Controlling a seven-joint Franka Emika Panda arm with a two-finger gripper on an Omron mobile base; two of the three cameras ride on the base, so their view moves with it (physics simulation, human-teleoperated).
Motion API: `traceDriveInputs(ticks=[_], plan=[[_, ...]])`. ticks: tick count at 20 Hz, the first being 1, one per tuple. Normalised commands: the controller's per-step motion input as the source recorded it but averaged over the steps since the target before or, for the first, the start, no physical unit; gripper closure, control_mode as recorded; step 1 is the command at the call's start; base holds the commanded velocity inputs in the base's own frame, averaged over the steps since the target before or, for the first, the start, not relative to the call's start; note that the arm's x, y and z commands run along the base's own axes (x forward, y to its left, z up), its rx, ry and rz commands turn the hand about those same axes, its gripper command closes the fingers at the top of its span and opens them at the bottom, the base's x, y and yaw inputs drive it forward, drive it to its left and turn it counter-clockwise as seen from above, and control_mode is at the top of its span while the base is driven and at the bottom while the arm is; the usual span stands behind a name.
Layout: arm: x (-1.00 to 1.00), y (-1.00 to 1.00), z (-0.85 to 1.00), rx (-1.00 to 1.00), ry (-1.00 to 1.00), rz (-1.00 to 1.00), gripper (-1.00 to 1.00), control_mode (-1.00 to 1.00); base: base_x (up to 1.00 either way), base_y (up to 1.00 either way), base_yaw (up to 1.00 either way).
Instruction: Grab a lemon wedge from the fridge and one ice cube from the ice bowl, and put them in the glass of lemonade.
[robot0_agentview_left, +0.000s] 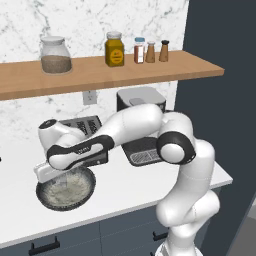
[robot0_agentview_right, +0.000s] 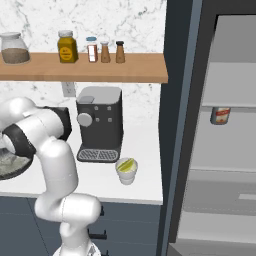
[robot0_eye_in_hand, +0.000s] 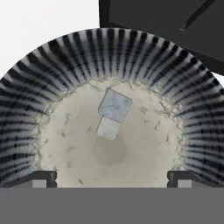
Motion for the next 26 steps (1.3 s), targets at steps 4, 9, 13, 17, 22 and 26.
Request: traceDriveInputs(ticks=[4,9,13,17,22,26], plan=[[0.20,0.00,-0.03,0.03,-0.16,0.00,-1.00,-1.00,0.00,0.00,0.00],[0.15,0.00,-0.23,0.03,-0.12,0.00,-1.00,-1.00,0.00,0.00,0.00],[0.00,0.00,-0.60,0.18,0.00,0.00,-1.00,-1.00,0.00,0.00,0.00],[0.00,0.00,-0.65,0.17,0.00,0.00,-1.00,-1.00,0.00,0.00,0.00],[0.00,0.00,-0.39,0.04,0.00,0.00,-1.00,-1.00,0.00,0.00,0.00],[0.00,0.00,0.00,0.00,0.00,0.00,-1.00,-1.00,0.00,0.00,0.00]])
